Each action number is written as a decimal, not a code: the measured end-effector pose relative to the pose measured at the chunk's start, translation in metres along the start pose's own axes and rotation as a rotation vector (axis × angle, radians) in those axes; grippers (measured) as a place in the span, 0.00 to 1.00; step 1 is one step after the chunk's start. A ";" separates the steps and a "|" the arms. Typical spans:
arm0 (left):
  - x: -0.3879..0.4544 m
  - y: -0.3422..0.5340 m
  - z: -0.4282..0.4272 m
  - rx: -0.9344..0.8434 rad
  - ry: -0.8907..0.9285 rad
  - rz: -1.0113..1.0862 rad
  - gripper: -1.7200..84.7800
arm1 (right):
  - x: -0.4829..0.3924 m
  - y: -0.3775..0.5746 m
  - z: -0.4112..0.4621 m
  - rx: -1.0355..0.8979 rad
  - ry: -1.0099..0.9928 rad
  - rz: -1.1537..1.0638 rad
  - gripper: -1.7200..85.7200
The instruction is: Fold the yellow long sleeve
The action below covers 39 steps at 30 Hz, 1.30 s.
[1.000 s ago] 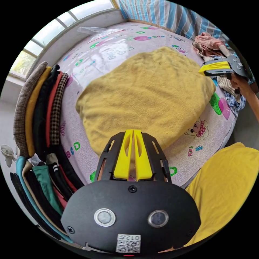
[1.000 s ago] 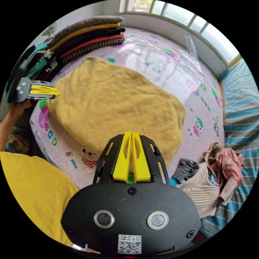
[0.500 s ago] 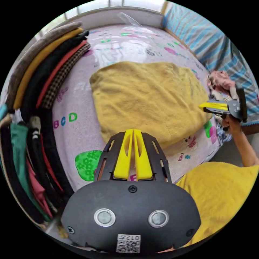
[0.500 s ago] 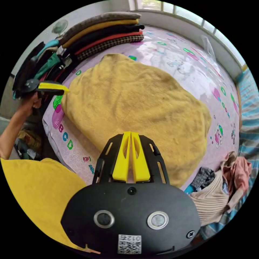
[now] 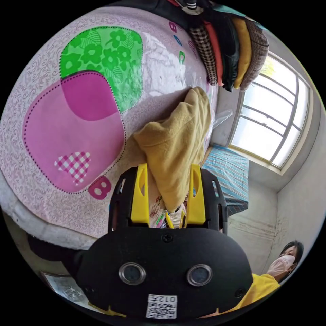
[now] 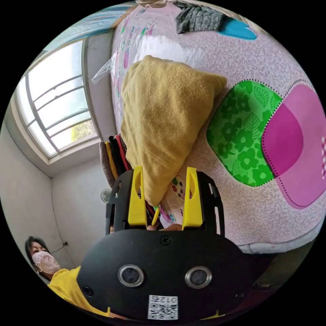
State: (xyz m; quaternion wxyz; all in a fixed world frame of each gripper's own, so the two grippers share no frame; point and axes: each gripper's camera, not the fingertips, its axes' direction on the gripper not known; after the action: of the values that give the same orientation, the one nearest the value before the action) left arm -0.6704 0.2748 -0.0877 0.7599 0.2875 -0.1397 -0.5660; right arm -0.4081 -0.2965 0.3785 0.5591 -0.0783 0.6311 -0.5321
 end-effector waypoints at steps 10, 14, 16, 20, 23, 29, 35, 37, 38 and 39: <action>0.067 -0.097 0.008 0.001 -0.060 0.067 0.13 | 0.035 -0.041 0.028 0.043 -0.064 0.055 0.13; 0.105 -0.133 0.030 0.016 -0.048 0.101 0.12 | 0.036 -0.049 0.030 0.092 -0.085 0.031 0.11; 0.124 -0.154 0.049 0.011 -0.037 0.107 0.11 | 0.031 -0.060 0.032 0.110 -0.096 0.029 0.11; 0.182 -0.209 0.116 -0.031 -0.050 0.150 0.11 | 0.008 -0.107 0.037 0.151 -0.093 0.005 0.11; 0.224 -0.250 0.177 -0.059 -0.038 0.161 0.11 | -0.016 -0.153 0.043 0.182 -0.085 -0.018 0.10; 0.321 -0.331 0.316 -0.110 -0.050 0.219 0.11 | -0.084 -0.264 0.061 0.236 -0.042 -0.083 0.10; 0.381 -0.354 0.408 -0.115 -0.111 0.251 0.10 | -0.144 -0.351 0.067 0.159 0.040 -0.150 0.12; 0.371 -0.342 0.414 -0.107 -0.103 0.243 0.09 | -0.146 -0.350 0.062 0.121 0.052 -0.160 0.12; 0.360 -0.327 0.412 -0.094 -0.093 0.244 0.08 | -0.145 -0.343 0.057 0.105 0.068 -0.179 0.11; 0.353 -0.318 0.410 -0.086 -0.082 0.248 0.07 | -0.144 -0.337 0.054 0.101 0.079 -0.196 0.11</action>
State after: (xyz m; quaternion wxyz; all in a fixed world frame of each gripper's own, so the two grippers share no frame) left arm -1.0261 -0.2333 0.0095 0.8295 0.2118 -0.1804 -0.4843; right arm -0.4807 -0.3700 0.7339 0.4825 -0.0903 0.6140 -0.6180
